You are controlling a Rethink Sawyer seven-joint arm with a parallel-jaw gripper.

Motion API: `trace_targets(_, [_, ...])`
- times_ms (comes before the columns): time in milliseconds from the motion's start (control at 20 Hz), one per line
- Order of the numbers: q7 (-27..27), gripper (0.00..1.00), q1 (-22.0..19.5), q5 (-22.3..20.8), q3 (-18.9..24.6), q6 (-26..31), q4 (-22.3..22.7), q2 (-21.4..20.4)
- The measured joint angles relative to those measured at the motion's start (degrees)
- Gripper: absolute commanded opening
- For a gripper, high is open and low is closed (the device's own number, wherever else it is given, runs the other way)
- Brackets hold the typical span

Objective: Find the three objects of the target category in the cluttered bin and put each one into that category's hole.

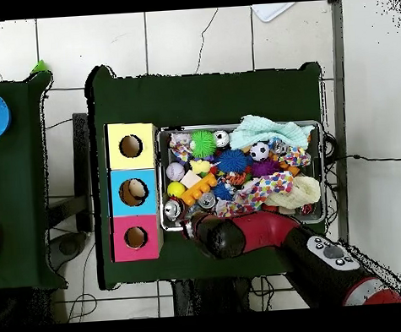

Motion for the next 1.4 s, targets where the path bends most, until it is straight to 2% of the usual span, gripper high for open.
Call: trace_targets(1400, [0.0,1.0,0.0,-0.7,-0.3,-0.6,-1.4,3.6])
